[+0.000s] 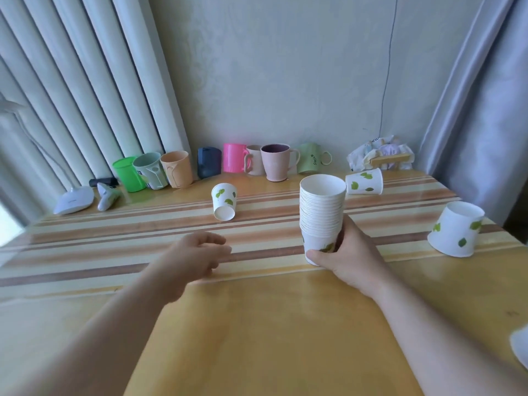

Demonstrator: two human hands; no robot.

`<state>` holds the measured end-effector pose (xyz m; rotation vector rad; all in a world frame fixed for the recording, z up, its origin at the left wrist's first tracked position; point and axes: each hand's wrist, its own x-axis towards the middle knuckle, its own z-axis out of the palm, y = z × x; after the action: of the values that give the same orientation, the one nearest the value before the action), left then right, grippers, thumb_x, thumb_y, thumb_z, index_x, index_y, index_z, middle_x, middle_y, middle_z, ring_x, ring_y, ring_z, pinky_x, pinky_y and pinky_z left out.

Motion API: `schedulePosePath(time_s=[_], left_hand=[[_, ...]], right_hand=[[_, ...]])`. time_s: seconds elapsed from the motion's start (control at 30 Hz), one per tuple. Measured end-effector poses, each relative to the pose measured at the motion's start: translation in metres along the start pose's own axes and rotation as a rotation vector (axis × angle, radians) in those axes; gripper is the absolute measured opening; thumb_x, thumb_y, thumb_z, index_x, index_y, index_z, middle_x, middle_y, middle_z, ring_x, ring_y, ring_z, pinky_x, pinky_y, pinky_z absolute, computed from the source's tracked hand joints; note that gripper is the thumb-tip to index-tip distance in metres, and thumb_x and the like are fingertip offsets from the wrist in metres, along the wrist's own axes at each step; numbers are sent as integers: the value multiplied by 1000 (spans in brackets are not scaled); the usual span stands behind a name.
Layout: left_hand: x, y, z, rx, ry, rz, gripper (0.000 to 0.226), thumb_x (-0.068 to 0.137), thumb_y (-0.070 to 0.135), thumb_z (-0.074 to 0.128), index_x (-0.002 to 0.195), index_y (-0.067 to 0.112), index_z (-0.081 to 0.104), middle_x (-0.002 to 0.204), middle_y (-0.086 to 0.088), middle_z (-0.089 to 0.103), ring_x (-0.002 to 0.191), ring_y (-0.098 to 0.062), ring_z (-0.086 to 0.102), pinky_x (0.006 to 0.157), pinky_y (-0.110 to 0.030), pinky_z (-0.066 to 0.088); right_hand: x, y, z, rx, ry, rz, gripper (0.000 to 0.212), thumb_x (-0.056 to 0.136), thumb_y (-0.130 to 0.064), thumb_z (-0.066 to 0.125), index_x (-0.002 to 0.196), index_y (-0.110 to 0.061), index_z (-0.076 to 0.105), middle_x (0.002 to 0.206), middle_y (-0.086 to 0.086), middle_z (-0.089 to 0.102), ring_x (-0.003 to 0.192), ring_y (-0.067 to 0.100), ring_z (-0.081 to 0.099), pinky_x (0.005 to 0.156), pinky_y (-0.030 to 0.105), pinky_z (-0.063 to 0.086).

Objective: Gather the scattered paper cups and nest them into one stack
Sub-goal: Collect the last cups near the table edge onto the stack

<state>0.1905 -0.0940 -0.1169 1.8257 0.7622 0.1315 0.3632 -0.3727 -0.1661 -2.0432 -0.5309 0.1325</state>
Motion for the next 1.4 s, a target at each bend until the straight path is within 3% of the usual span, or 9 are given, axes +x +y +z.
schedulePosePath(time_s=[0.13, 0.3, 0.5, 0.6, 0.7, 0.83, 0.93, 1.2, 1.4], left_hand=[[31, 35, -24, 159, 67, -37, 24, 88, 37, 87, 109, 28, 79, 113, -9, 77, 90, -24, 77, 83, -45, 66], [102, 67, 9, 110, 451, -36, 96, 93, 55, 74, 168, 28, 21, 142, -14, 56, 106, -36, 59, 83, -49, 55], [151, 59, 38, 93, 437, -179, 121, 90, 61, 77, 173, 31, -6, 156, -18, 48, 133, -43, 55, 106, -54, 50], [151, 49, 35, 135, 397, -105, 122, 87, 57, 82, 173, 30, 0, 156, -17, 51, 129, -43, 58, 104, -51, 50], [130, 53, 43, -156, 308, -46, 116, 82, 45, 92, 171, 33, 18, 150, -10, 55, 118, -33, 65, 100, -48, 57], [76, 83, 71, -739, 64, 176, 59, 88, 14, 90, 138, 10, 60, 126, -15, 75, 103, -29, 81, 80, -36, 68], [33, 118, 79, -937, -156, 424, 34, 91, 10, 84, 120, 3, 68, 114, -16, 84, 102, -25, 83, 83, -31, 66], [1, 131, 109, -327, -171, 678, 53, 78, 15, 92, 126, 16, 70, 119, -8, 82, 117, -26, 77, 104, -48, 60], [12, 108, 117, -292, -165, 647, 81, 72, 33, 95, 145, 21, 61, 133, -8, 76, 129, -28, 69, 113, -60, 52]], right_hand=[[1, 3, 3, 16, -9, -29, 58, 62, -58, 86, 109, -50, 54, 102, -14, 75, 92, 8, 71, 82, 41, 64], [2, 9, 6, 24, -5, -50, 58, 63, -60, 85, 108, -58, 50, 100, -14, 76, 89, 7, 71, 81, 42, 65], [3, 12, 5, 55, -3, -49, 59, 62, -57, 88, 109, -62, 52, 103, -19, 75, 90, 3, 70, 82, 39, 65], [3, 11, 5, 57, -14, -44, 57, 62, -57, 88, 108, -58, 53, 105, -13, 76, 93, 7, 71, 85, 42, 65], [3, 9, 4, 48, -7, -40, 56, 63, -56, 89, 106, -57, 53, 104, -17, 74, 91, 4, 69, 83, 40, 65], [0, 6, 4, 54, -3, -38, 57, 63, -55, 90, 106, -58, 53, 104, -18, 74, 93, 4, 69, 85, 40, 64], [-1, 7, 3, 52, -6, -47, 59, 64, -56, 89, 110, -56, 53, 108, -16, 75, 98, 6, 70, 88, 43, 64], [-1, 9, 1, 54, -11, -55, 62, 66, -58, 89, 116, -58, 52, 109, -18, 75, 96, 2, 71, 88, 40, 64], [-1, 8, 2, 80, -35, -65, 64, 66, -55, 88, 121, -53, 55, 112, -20, 76, 99, 0, 71, 89, 38, 64]])
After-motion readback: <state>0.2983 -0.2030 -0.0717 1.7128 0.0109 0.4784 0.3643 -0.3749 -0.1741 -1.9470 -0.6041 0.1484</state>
